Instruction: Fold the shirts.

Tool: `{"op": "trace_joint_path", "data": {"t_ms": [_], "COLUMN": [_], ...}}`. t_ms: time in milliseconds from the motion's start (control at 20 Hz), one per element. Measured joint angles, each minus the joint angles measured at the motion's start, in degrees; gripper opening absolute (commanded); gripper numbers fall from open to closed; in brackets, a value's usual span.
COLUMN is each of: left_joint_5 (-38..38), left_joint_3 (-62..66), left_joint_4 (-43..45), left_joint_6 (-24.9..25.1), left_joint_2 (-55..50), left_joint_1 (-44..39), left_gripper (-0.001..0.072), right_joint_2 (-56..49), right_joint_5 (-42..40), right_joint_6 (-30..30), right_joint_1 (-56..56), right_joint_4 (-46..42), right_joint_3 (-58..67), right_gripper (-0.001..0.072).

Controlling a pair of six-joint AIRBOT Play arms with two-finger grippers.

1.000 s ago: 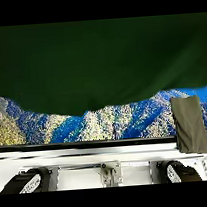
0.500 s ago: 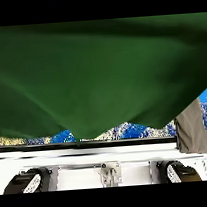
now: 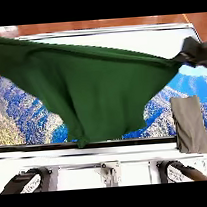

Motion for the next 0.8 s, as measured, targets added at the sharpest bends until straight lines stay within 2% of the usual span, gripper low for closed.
{"op": "trace_joint_path", "data": {"t_ms": [200, 350, 550, 600, 650, 700, 750, 800], "left_joint_5": [10.0, 13.9, 9.8, 7.6, 5.4, 3.2, 1.2, -0.8], "left_joint_3": [-4.8, -5.8, -6.4, -6.4, -6.4, -6.5, -6.5, -6.3], "left_joint_4": [0.5, -1.2, -6.1, -7.1, -8.2, -9.1, -9.9, -10.4], "left_joint_6": [0.4, 0.5, 0.6, 0.6, 0.6, 0.6, 0.6, 0.6], "left_joint_2": [-12.6, -22.3, -33.2, -35.2, -37.0, -38.3, -39.2, -39.8], "left_joint_1": [0.0, 0.0, 0.0, 0.0, 0.0, 0.0, 0.0, 0.2], "left_gripper": [0.0033, 0.0034, 0.0035, 0.0075, 0.0248, 0.0519, 0.0688, 0.0688], "right_joint_2": [-13.7, -21.6, -28.6, -29.9, -30.7, -31.3, -31.6, -31.9], "right_joint_5": [-9.7, -17.1, -19.9, -19.7, -19.1, -18.5, -17.8, -16.9], "right_joint_6": [-0.9, -1.1, -1.2, -1.2, -1.2, -1.2, -1.2, -1.4], "right_joint_1": [0.0, 0.0, -0.1, -0.1, -0.1, -0.1, -0.2, -0.3], "right_joint_4": [1.7, 4.7, 8.5, 9.4, 10.2, 10.8, 11.5, 12.4], "right_joint_3": [-1.8, -2.3, -2.4, -2.5, -2.5, -2.4, -2.4, -2.2], "right_gripper": [0.0065, 0.0065, 0.0065, 0.0088, 0.0193, 0.0536, 0.0689, 0.0689]}}
